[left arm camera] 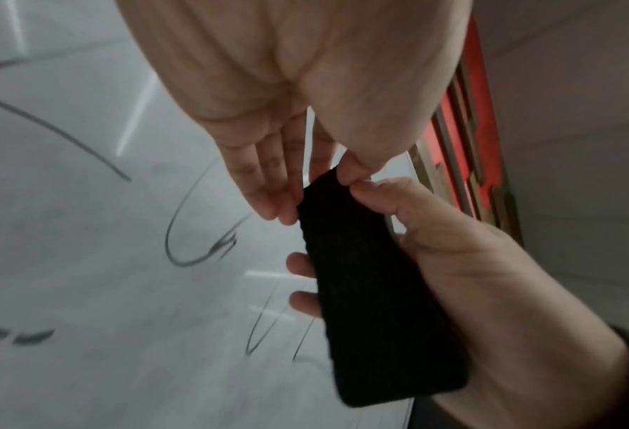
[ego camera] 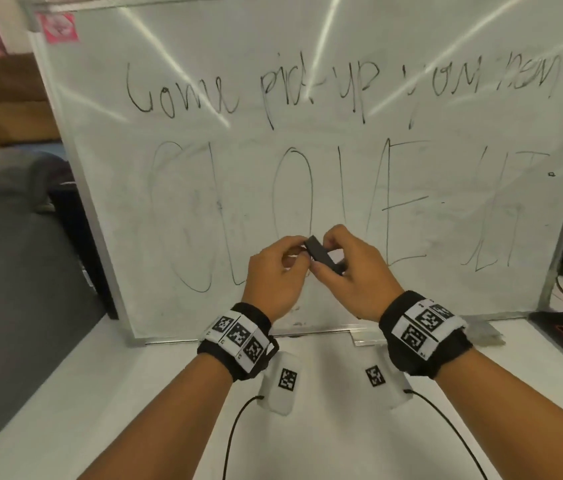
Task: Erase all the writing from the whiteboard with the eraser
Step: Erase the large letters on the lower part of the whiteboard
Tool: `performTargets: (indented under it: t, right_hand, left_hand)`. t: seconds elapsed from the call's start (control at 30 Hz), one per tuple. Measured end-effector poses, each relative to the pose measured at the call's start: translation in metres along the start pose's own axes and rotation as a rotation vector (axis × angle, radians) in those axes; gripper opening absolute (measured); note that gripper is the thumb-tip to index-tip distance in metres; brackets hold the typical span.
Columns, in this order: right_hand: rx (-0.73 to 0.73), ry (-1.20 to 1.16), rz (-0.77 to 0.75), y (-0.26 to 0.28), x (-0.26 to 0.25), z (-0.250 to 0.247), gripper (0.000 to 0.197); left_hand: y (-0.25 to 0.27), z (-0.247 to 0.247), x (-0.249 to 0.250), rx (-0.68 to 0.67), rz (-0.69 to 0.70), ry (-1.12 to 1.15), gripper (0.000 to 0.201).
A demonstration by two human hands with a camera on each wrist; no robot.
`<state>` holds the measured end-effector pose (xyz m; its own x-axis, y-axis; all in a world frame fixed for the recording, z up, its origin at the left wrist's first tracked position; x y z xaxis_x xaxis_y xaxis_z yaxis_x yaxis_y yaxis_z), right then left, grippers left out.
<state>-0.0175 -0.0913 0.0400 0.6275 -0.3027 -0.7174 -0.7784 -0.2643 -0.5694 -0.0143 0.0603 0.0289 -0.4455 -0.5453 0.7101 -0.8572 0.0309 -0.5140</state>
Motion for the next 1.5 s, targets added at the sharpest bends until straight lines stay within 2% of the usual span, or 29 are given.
performTargets:
  t: [0.17,0.3,0.4,0.5,0.57,0.67,0.77,0.93,1.07,1.23,1.33,1.43,1.5]
  right_hand:
    - [-0.005,-0.049,-0.04,-0.031,-0.025,0.043,0.034]
    - [-0.062,0.012,-0.005,-0.035,-0.016,0.081,0.05]
    - [-0.16,0.12,-0.029,-0.03,0.001,0.123,0.052]
    - [-0.251,0.282,-0.12,-0.024,0.014,0.158,0.047]
    - [-0.272,0.487,-0.214,-0.023,0.017,0.173,0.046]
    - [-0.3,0.669,-0.312,-0.022,0.027,0.192,0.06]
    - [-0.294,0.721,-0.381,-0.021,0.037,0.203,0.067]
    - [-0.209,0.737,-0.469,-0.026,0.04,0.208,0.062]
    - [-0.129,0.747,-0.479,-0.04,0.037,0.204,0.064]
    - [-0.208,0.748,-0.497,-0.019,0.053,0.21,0.062]
    - [-0.139,0.732,-0.478,-0.025,0.051,0.197,0.057]
    - [-0.062,0.701,-0.438,-0.041,0.042,0.19,0.051]
    - [-0.093,0.69,-0.442,-0.036,0.043,0.199,0.052]
  left_hand:
    - [-0.011,-0.06,-0.012,0.081,-0.014,0.026,0.033]
    - [-0.009,-0.093,-0.048,0.183,-0.066,-0.142,0.025]
    - [-0.003,-0.132,-0.101,0.394,-0.188,-0.306,0.027]
    - [0.005,-0.168,-0.147,0.582,-0.306,-0.383,0.029]
    - [0.009,-0.188,-0.168,0.672,-0.377,-0.429,0.034]
    - [0.009,-0.21,-0.197,0.743,-0.482,-0.46,0.042]
    - [0.003,-0.219,-0.221,0.752,-0.562,-0.403,0.05]
    - [-0.017,-0.225,-0.239,0.729,-0.56,-0.271,0.047]
    - [-0.022,-0.225,-0.242,0.778,-0.558,-0.204,0.038]
    - [-0.021,-0.219,-0.242,0.753,-0.577,-0.235,0.045]
    - [-0.02,-0.219,-0.239,0.751,-0.555,-0.275,0.044]
    - [-0.015,-0.216,-0.238,0.733,-0.562,-0.263,0.034]
    - [-0.008,-0.211,-0.241,0.707,-0.586,-0.245,0.03]
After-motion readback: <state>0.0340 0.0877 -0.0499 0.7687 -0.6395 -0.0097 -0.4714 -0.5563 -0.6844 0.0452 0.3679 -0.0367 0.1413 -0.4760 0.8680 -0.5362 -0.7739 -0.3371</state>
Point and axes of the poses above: each hand's wrist, its own y-axis away from the middle knuckle, its own z-axis out of the palm, x = y × z, the point moved 5 cm from there along -y, towards the middle knuckle, and after that the axes turned 14 degrees about -y, right-handed, at the moved point
